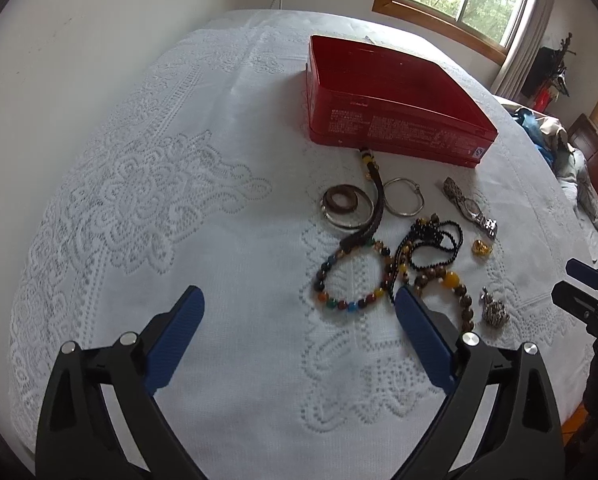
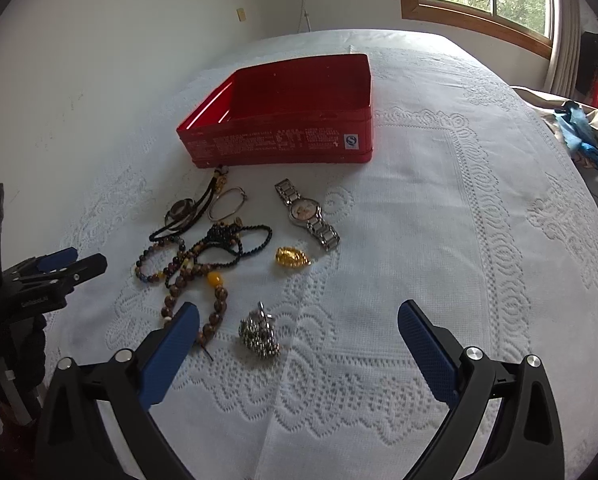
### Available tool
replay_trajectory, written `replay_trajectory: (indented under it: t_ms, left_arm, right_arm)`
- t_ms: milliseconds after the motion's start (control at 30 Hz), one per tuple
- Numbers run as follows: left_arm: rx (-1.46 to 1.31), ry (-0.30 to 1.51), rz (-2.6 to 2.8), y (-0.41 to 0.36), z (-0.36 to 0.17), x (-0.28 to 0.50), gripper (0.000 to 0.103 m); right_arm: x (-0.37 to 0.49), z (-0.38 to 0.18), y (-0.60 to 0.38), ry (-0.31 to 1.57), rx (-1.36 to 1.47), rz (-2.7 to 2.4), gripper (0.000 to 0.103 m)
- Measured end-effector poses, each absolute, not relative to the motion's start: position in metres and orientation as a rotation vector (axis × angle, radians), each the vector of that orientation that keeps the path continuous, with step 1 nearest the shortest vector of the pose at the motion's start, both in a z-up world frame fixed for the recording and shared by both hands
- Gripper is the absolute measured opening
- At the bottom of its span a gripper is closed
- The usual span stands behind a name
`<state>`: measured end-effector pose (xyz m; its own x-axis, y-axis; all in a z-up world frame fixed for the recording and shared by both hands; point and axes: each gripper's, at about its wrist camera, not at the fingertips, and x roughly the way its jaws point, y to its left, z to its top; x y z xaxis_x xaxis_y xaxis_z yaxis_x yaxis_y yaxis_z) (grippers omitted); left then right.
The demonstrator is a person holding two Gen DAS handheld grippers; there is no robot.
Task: Organize jewelry
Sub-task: 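Grasp the black cord pendant with the left tool while the right tool grasps the silver wristwatch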
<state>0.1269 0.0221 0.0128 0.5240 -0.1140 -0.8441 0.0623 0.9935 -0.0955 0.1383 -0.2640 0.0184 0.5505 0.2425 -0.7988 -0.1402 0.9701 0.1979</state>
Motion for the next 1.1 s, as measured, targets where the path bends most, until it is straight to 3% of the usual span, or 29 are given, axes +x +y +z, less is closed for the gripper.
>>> replay_trajectory:
  t_ms: [67,300,433,533,900,1033,1100]
  left_arm:
    - [-0.05,1.021,-0.112,0.015,0.015,0.145,0.077]
    - [-0.052,1.09,-0.168,-0.019,0.005,0.214,0.073]
    - [-0.044,1.158,-0.163,-0.036,-0.013,0.248,0.065]
    - [-0.036,1.195,-0.175,-0.049,-0.025,0.264,0.058]
    - [-0.033,1.204,-0.19,-0.073,-0.037,0.297,0.057]
    - [-0.027,1.2,-0.193,-0.078,-0.039,0.299,0.034]
    - [-0.023,1.2,-0.198,-0.081,-0.039,0.3,0.032]
  right_arm:
    - [0.153,0.021,-0.263,0.966,0.119,0.241,0.091]
    - [0.211,0.016,-0.261,1.025,0.145,0.271,0.068]
    - [0.24,0.002,-0.258,1.065,0.117,0.256,0.055]
    - [0.252,-0.012,-0.256,1.101,0.095,0.263,0.05]
    - [0.266,-0.037,-0.238,1.14,-0.024,0.31,0.039]
    - [0.261,-0.04,-0.229,1.109,-0.097,0.307,0.036]
    - [0.258,-0.041,-0.227,1.093,-0.132,0.305,0.036]
